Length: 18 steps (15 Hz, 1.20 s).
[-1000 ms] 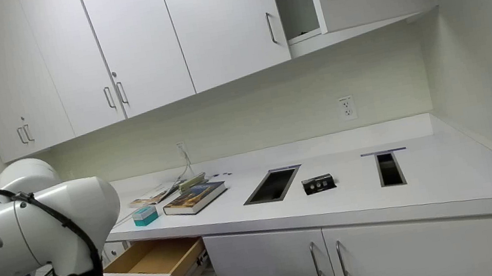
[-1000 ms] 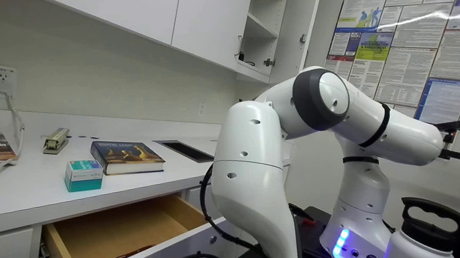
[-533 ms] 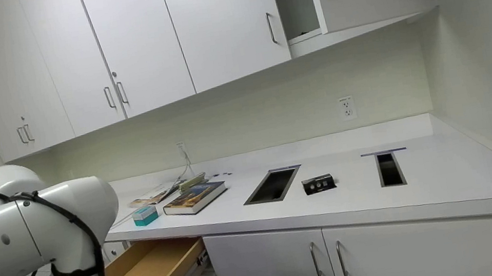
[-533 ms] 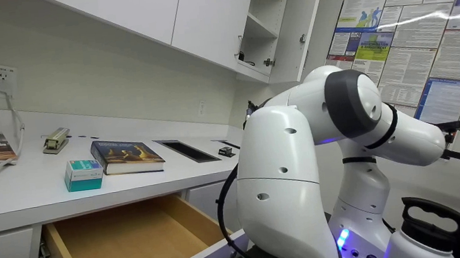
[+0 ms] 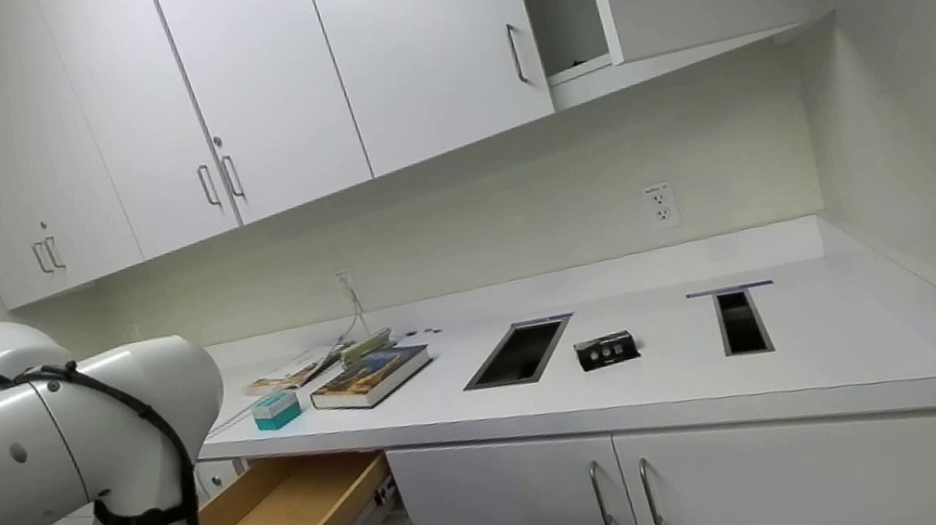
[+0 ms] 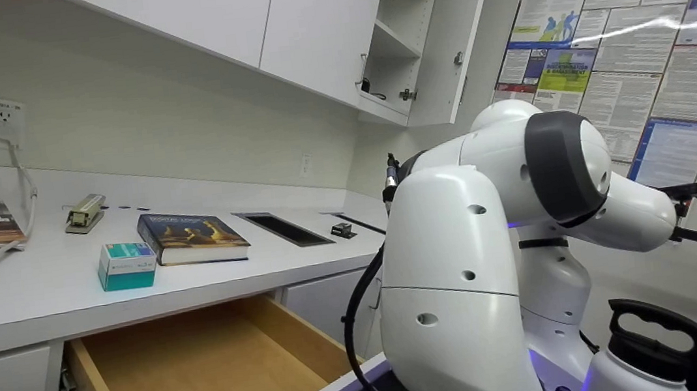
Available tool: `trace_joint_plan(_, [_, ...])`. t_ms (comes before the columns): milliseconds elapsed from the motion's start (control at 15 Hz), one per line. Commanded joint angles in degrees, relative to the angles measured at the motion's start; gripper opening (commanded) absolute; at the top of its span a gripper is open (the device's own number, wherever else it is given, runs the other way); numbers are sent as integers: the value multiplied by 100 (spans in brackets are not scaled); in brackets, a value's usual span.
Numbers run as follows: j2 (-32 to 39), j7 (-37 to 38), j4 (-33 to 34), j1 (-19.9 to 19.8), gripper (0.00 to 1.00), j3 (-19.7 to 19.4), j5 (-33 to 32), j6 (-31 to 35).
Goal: Open the top drawer of the bottom cabinet
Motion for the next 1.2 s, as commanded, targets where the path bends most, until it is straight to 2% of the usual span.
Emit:
trace_joint_plan(0, [-140,90,69,216,36,-104,224,-62])
trace_joint_plan(267, [-476,-5,-120,238,65,-67,184,11])
trace_joint_plan(467, [-920,-165,-451,91,88,50,152,262])
trace_joint_plan(600, [-1293,-303,-733,-23,100,144,138,465])
trace_joint_plan(867, [-2253,-548,-1511,-329,100,315,178,937])
trace_joint_plan(1067, [-3131,-634,-2268,-807,100,433,129,1621])
trace_joint_plan(1133, [-3461,-617,-2578,-1063,100,471,3,2092])
